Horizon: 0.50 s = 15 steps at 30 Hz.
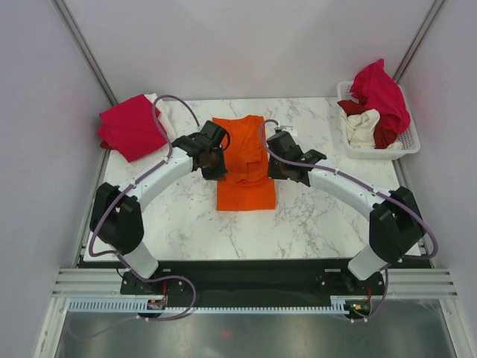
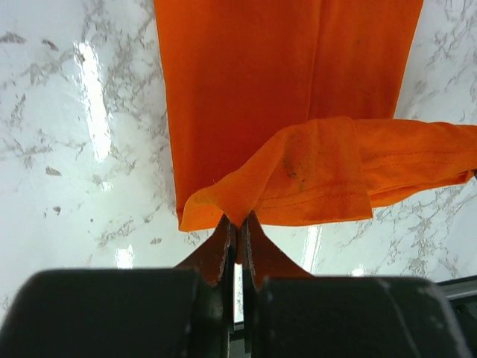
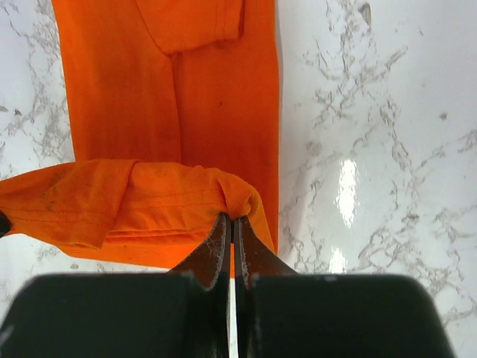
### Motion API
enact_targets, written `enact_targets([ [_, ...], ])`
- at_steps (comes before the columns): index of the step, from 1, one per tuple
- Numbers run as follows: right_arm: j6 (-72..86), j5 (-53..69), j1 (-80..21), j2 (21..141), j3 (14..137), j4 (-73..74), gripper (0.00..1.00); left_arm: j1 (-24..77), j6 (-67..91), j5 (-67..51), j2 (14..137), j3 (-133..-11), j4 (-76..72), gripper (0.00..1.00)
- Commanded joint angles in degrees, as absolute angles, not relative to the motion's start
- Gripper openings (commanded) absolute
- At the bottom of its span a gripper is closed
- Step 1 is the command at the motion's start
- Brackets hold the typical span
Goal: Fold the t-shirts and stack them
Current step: Fold the tshirt
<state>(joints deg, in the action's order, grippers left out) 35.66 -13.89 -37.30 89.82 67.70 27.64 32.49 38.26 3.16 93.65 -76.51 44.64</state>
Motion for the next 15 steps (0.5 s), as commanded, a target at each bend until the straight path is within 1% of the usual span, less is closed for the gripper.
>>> enact_targets([
  [1,33.0,-11.9,-36.1,92.5,72.4,25.5,0.0,30.5,33.8,1.1,96.1,-81.1,44.7,0.02],
  [13,31.0,-9.6,-33.0,103.4,79.4,24.4,0.0,26.5,30.5,0.3,107.4,-88.5,44.8,0.02],
  [15,31.0,-9.0,-32.0,106.5,81.5,24.5,0.0,25.6,30.0,-1.8,110.4,-90.8,45.1,0.03],
])
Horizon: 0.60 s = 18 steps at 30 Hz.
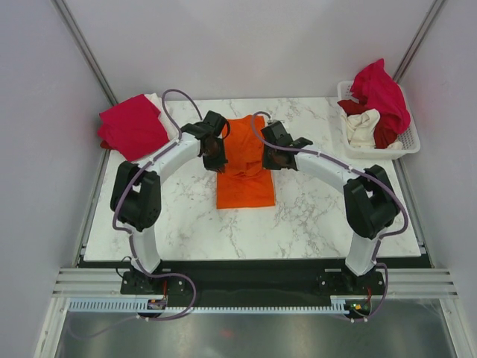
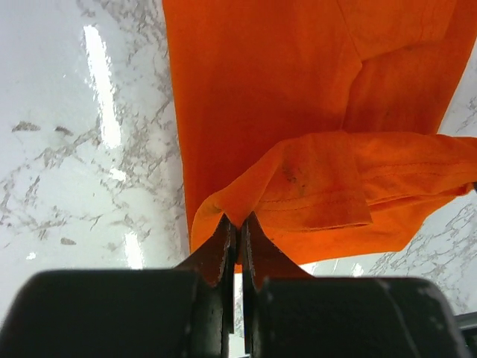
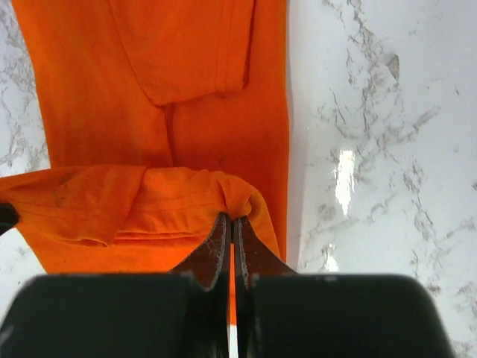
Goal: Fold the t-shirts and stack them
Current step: Fold the tshirt
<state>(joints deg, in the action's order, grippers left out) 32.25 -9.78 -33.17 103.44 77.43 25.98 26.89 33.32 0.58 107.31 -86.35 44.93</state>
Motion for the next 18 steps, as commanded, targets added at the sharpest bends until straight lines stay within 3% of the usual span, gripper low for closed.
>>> enact_targets([
  [1,31.0,-8.6,-31.6,107.7,82.6,24.6,0.02,25.2,30.0,-2.3,111.3,-91.5,45.0,0.04],
  [3,31.1,-7.8,-29.5,111.2,86.8,26.1,0.14,23.8,29.8,-3.6,114.2,-94.2,45.5,0.11],
  [4,30.9,-7.6,-28.7,112.3,88.3,26.5,0.36,23.2,29.4,-4.1,115.3,-95.3,45.7,0.17],
  [5,30.9,-7.6,-28.0,113.5,90.1,27.8,0.48,22.6,29.3,-4.8,116.4,-96.6,46.0,0.27],
  [7,29.5,-7.2,-26.3,116.8,96.0,29.3,0.6,20.3,28.7,-6.6,119.2,-101.0,47.1,0.35],
  [8,29.3,-7.3,-25.8,117.8,100.2,31.3,0.6,19.1,28.2,-7.6,120.0,-102.5,47.3,0.45],
  [10,28.4,-6.5,-24.4,119.4,103.4,32.7,0.61,18.0,27.5,-7.4,122.5,-108.0,50.1,0.51],
  [13,28.0,-6.4,-23.2,117.3,104.6,33.7,0.61,16.8,26.4,-6.0,122.5,-112.6,52.6,0.53],
  [18,27.3,-2.5,-23.1,108.5,93.3,30.3,0.61,16.7,25.2,-0.7,116.1,-108.8,52.8,0.54],
])
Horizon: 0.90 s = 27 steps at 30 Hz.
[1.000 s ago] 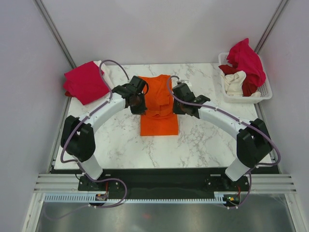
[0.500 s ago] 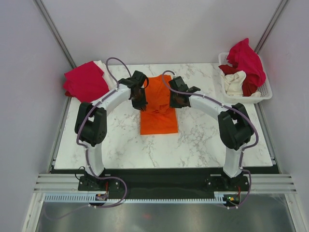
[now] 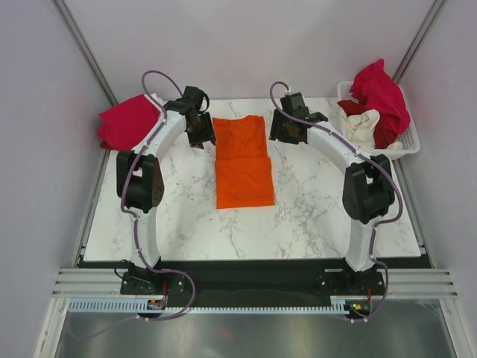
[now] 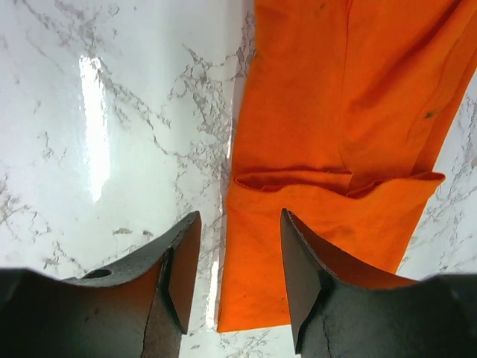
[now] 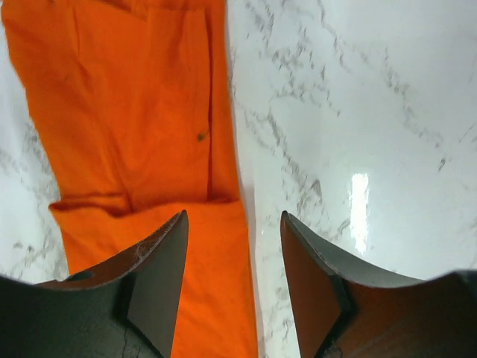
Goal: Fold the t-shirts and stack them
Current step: Fold the tshirt
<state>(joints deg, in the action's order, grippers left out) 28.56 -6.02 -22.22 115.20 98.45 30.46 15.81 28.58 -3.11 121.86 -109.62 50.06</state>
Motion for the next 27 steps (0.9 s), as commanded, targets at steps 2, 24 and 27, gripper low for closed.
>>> enact_targets([
  [2,27.9,2.3,-23.2,104.7,86.0,27.1,0.6,17.1,25.7,-1.1,113.7,-104.1,52.6,0.53],
  [24,36.5,25.9,-22.9,92.8,45.9,4.8,0.63,20.7,32.1,-17.6,91.2,-56.7,27.2,0.5],
  [27,37.2,25.8,-22.9,93.9,44.5,3.5,0.62,20.7,32.3,-17.3,91.2,-55.7,26.6,0.5],
])
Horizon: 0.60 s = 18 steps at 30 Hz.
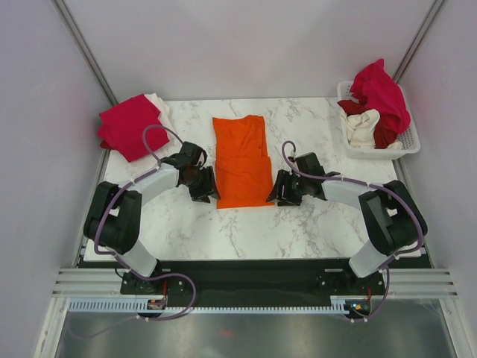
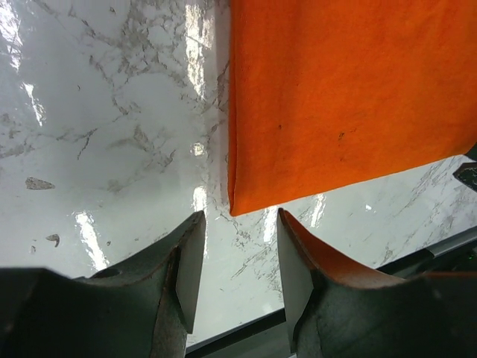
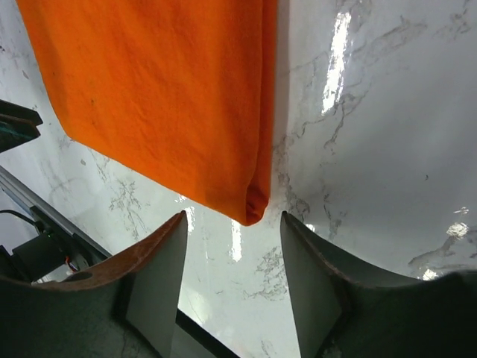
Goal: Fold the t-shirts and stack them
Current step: Fold the tshirt
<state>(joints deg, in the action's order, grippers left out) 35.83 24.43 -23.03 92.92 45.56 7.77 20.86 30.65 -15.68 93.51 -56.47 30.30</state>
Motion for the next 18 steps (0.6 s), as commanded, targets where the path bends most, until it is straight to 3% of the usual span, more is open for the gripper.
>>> enact_targets([
  [1,37.3,25.8,-22.9,94.1,44.0,3.0,0.59,20.7,32.5,-17.1,91.1,-55.5,26.5,0.5],
  [4,37.4,25.3,-22.9,95.3,43.1,1.8,0.45,20.7,32.4,-16.5,91.0,-54.6,26.1,0.5],
  [11,37.3,23.7,-22.9,97.1,42.1,0.4,0.37,20.7,32.7,-14.7,90.3,-52.6,25.1,0.49],
  [15,37.3,23.8,-22.9,97.8,41.7,0.4,0.2,20.7,33.2,-14.2,89.6,-51.9,24.8,0.49],
  [18,37.1,23.9,-22.9,97.8,41.7,-1.1,0.13,20.7,33.7,-14.2,89.3,-51.1,24.3,0.49],
])
